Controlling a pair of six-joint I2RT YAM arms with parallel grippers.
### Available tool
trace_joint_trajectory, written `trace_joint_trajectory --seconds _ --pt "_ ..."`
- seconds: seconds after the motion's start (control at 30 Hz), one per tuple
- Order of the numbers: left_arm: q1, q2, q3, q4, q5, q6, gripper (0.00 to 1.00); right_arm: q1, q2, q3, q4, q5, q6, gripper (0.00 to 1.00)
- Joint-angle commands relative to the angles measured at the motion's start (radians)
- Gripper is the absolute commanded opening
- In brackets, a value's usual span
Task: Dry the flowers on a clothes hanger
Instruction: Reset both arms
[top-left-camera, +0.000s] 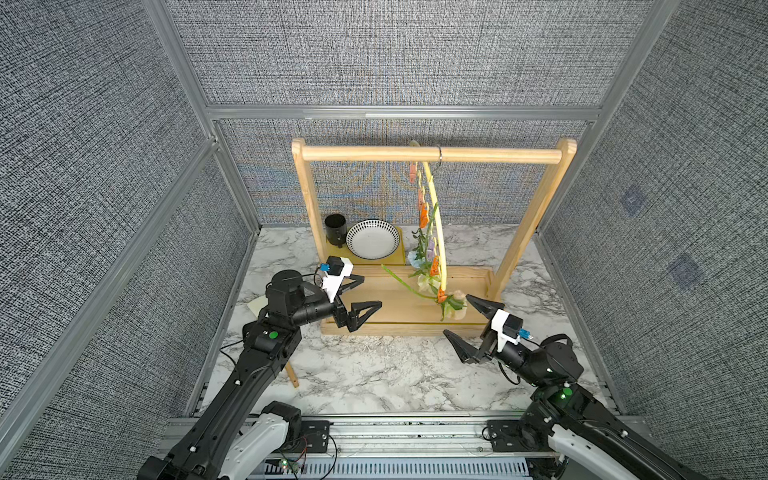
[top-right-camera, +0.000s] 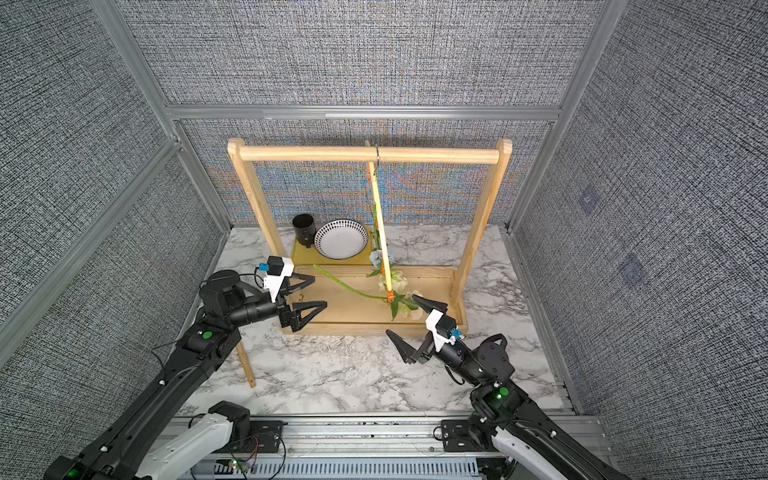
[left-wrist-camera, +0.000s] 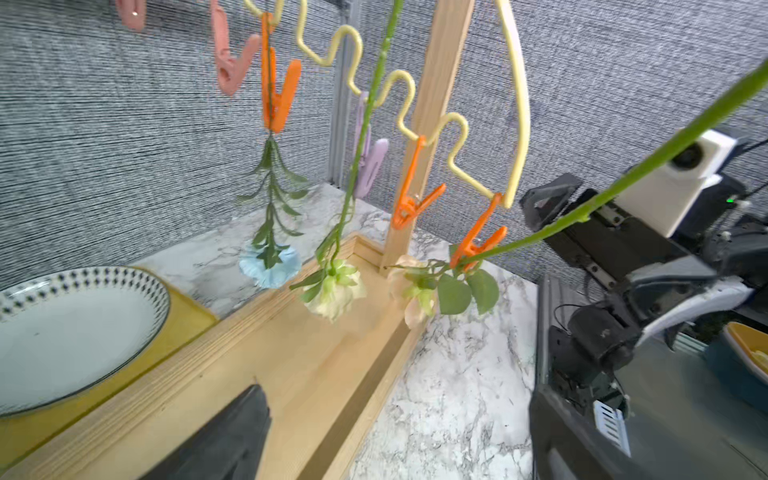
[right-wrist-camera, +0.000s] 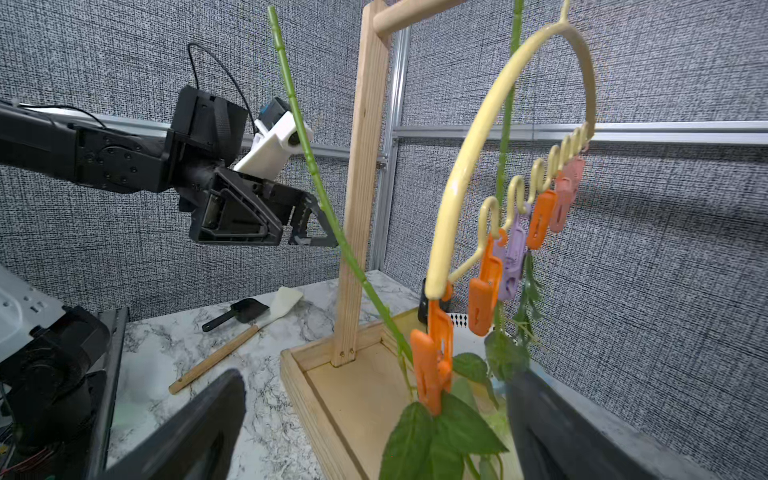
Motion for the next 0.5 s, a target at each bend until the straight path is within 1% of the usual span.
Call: trace_joint_trajectory --seconds 0.0,0.1,0.2,0.3,0.37,0.47 --pt "0.01 -0.046 -0.023 0.004 -0.147 0.006 1.0 0.001 -0.09 -0.026 -0.06 0.123 0.031 0.99" --pt "0.035 -0.083 -0.043 -0.005 -0.219 0.001 1.0 0.0 -0.205 -0.059 -0.094 0.239 0.033 0.99" --pt "0.064 -0.098 -0.054 -0.02 -0.293 -0.016 1.0 0.0 -0.288 -0.073 -0.121 0.348 0.022 0.99" --pt "0.08 -0.106 -0.064 -0.053 -0.516 -0.046 1.0 -0.004 -0.324 -0.072 -0.146 0.509 0.005 0.99" --pt "0.093 -0.1 -0.065 -0.083 -0.696 -0.071 1.0 -0.008 -0.315 -0.068 -0.144 0.607 -0.036 0.99" --pt "0.132 -0.056 -0.049 -0.145 -0.853 -0.112 1.0 -0.033 -0.281 -0.068 -0.113 0.707 -0.087 0.99"
